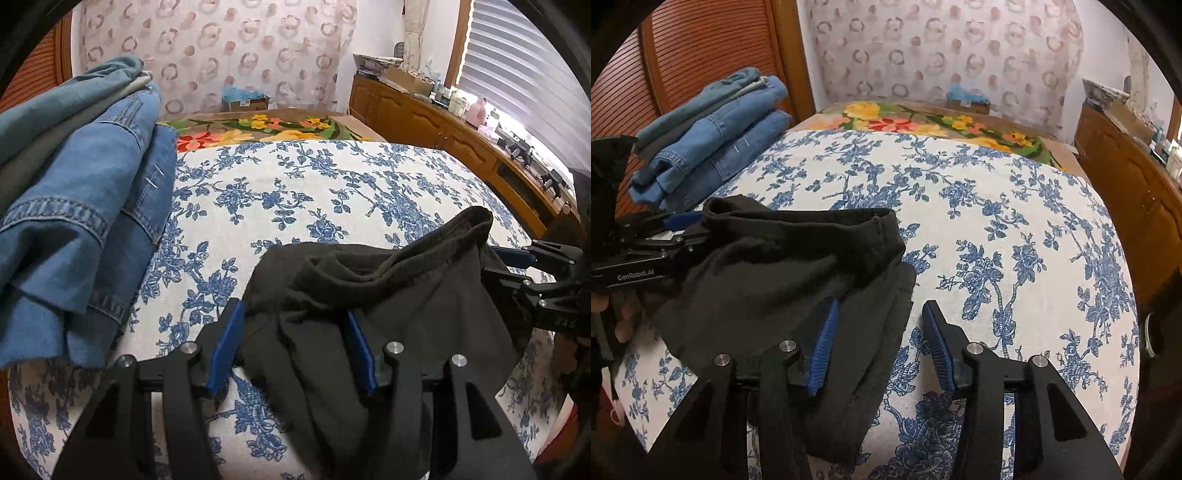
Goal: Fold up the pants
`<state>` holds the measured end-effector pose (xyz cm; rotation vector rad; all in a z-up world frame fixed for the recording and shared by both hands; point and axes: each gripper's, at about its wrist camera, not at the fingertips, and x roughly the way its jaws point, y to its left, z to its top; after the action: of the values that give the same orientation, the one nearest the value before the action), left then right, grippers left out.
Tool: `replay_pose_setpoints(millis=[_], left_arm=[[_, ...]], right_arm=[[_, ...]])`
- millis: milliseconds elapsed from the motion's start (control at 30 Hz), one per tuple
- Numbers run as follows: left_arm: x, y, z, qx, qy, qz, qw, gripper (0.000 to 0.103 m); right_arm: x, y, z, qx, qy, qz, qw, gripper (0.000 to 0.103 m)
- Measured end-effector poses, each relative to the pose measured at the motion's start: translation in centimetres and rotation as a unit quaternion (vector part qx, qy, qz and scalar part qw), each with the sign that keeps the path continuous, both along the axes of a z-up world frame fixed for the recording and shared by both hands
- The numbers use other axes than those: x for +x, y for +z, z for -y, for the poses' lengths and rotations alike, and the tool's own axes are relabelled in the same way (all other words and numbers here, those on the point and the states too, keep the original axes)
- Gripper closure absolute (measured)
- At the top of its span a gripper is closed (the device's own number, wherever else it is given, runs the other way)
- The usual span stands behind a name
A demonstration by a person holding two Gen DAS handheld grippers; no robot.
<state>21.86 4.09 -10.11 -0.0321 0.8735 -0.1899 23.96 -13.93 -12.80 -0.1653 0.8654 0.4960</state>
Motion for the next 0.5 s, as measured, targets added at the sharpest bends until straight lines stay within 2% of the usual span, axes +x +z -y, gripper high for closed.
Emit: replay_pose_setpoints(millis=[200, 367, 500], left_arm=[[0.2, 0.0, -0.3, -0.011, 0.0, -0.002, 0.9999, 0.05], [0.5, 0.5, -1.6, -0.054, 0.02, -0.013, 0.9983, 0.05], [0.3, 0.9, -1.9, -0.058, 0.02, -0.009, 0.9981, 0.05]], right_arm=[[0.4, -0.1, -0.2, 0.001, -0.003, 0.0, 1.0, 0.056], [0.9, 0.0, -0.2, 0.004, -0.013, -0.003, 1.0, 0.056], [1.0, 0.1, 0.0, 0.007, -0.015, -0.005, 1.0, 0.056]])
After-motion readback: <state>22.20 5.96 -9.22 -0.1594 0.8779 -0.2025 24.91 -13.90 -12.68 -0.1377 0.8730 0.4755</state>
